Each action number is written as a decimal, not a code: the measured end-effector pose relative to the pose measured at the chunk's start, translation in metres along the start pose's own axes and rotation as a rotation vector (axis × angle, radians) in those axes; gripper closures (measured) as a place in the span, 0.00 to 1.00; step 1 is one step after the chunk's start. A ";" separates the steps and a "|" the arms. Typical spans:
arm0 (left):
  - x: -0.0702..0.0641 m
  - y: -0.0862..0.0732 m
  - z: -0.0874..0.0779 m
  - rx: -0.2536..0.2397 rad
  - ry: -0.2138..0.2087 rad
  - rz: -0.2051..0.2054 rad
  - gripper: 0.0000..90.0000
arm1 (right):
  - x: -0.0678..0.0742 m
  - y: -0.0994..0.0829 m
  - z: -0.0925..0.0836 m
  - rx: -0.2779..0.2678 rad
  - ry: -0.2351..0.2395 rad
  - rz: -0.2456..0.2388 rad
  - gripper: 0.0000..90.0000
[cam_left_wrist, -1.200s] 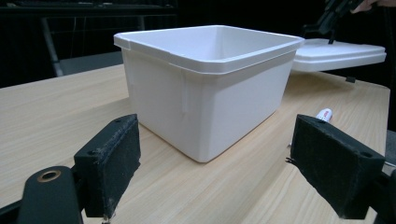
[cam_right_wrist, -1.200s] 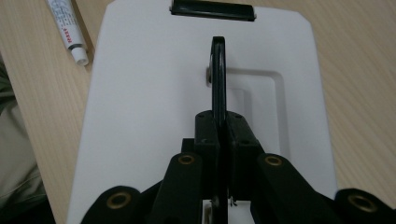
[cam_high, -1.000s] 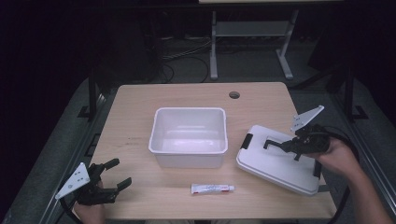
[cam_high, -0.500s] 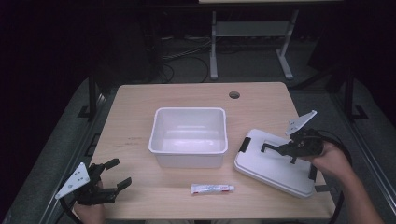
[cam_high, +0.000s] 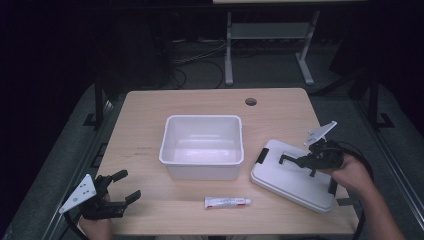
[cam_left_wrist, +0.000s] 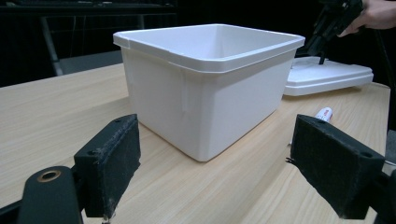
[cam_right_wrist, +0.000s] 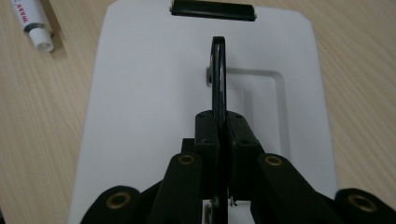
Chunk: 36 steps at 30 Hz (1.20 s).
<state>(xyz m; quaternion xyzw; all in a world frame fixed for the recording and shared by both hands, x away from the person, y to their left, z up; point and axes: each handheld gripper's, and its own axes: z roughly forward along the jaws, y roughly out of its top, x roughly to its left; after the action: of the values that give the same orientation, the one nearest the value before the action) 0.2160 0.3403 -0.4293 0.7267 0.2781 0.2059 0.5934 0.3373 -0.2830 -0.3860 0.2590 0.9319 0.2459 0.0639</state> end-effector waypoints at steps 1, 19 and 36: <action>0.000 0.000 0.000 0.000 0.000 0.000 0.17 | 0.000 -0.001 0.001 0.000 -0.001 0.006 0.94; 0.000 0.000 0.001 -0.003 -0.001 -0.001 0.17 | 0.000 -0.006 0.010 -0.002 0.006 0.023 0.93; -0.001 0.000 0.001 -0.005 -0.001 -0.002 0.17 | 0.011 -0.006 0.007 -0.029 0.019 0.007 0.87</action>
<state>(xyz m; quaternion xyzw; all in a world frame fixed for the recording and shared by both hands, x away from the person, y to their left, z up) 0.2158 0.3384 -0.4298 0.7251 0.2780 0.2053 0.5956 0.3270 -0.2786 -0.3954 0.2590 0.9278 0.2622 0.0578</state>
